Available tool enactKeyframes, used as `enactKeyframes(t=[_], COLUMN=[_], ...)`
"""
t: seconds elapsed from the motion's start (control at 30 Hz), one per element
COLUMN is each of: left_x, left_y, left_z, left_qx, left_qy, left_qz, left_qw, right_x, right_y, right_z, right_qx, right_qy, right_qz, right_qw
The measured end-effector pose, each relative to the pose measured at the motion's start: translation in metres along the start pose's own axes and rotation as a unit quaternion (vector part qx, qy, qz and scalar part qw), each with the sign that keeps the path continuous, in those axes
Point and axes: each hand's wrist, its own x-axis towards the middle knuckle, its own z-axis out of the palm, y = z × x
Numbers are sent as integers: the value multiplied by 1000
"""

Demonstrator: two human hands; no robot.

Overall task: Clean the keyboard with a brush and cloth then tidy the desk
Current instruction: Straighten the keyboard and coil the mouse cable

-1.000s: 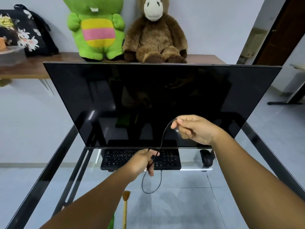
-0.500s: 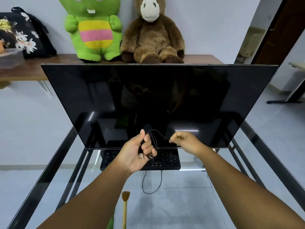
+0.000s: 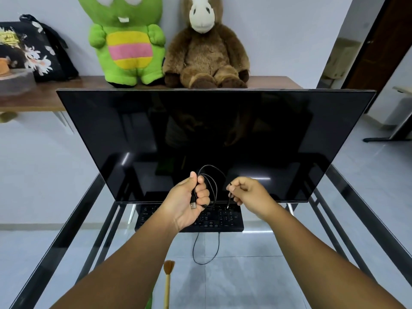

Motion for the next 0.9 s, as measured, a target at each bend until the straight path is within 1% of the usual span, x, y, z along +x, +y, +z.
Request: enactKeyframes(t=[0.1, 0.13, 0.2, 0.37, 0.5, 0.63, 0.8, 0.9], left_x=[1, 1, 0, 2, 4, 5, 4, 5], left_y=[0, 0, 0, -2, -5, -4, -3, 0], left_z=[4, 5, 8, 12, 15, 15, 14, 11], left_qx=[-4, -7, -18, -61, -68, -55, -41, -12], left_qy=[2, 3, 0, -22, -34, -30, -26, -13], left_qz=[5, 5, 5, -1, 0, 9, 20, 32], left_qw=[1000, 1000, 1000, 998, 997, 998, 999, 999], right_x=[-2, -3, -3, -2, -2, -1, -4, -5], right_y=[-4, -6, -9, -15, -21, -28, -30, -31], right_z=[3, 4, 4, 8, 12, 13, 14, 13], right_qx=[161, 200, 235, 259, 226, 270, 286, 301], right_qy=[18, 22, 27, 43, 47, 49, 4, -20], right_qz=[27, 33, 34, 26, 15, 23, 30, 40], right_qw=[986, 979, 971, 965, 973, 961, 958, 953])
